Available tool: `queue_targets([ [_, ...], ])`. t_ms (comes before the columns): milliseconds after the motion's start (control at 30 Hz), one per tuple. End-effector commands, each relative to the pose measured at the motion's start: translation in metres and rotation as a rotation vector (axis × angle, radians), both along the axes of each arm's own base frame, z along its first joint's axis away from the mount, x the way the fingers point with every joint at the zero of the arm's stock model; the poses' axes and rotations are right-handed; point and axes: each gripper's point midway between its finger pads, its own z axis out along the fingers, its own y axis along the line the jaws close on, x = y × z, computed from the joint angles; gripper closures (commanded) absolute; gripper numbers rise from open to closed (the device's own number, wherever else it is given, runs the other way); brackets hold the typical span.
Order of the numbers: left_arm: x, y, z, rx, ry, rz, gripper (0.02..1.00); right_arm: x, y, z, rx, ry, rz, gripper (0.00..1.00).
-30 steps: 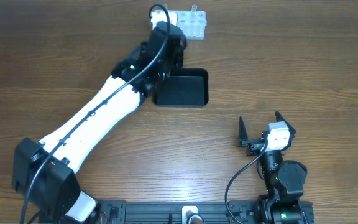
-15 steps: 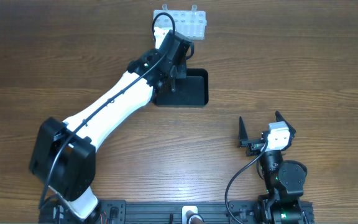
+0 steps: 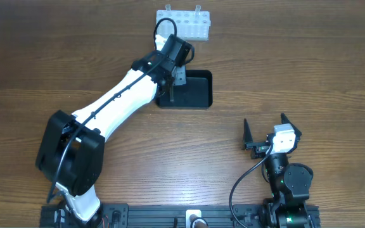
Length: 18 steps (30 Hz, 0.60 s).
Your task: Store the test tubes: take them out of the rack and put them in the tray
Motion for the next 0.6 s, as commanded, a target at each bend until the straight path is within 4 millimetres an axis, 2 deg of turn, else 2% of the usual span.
queue_targets([
  [33,-0.004,0.002,-0.013,-0.005,0.055,-0.002,0.98,0.0,0.001,-0.001,0.005,0.0,0.007,0.009],
  [433,-0.007,0.002,-0.034,0.019,0.098,-0.004,0.978,0.0,0.001,-0.001,0.004,0.0,0.007,0.007],
  [600,-0.005,0.002,-0.037,0.035,0.093,-0.027,0.98,0.0,0.001,-0.001,0.004,0.0,0.007,0.007],
])
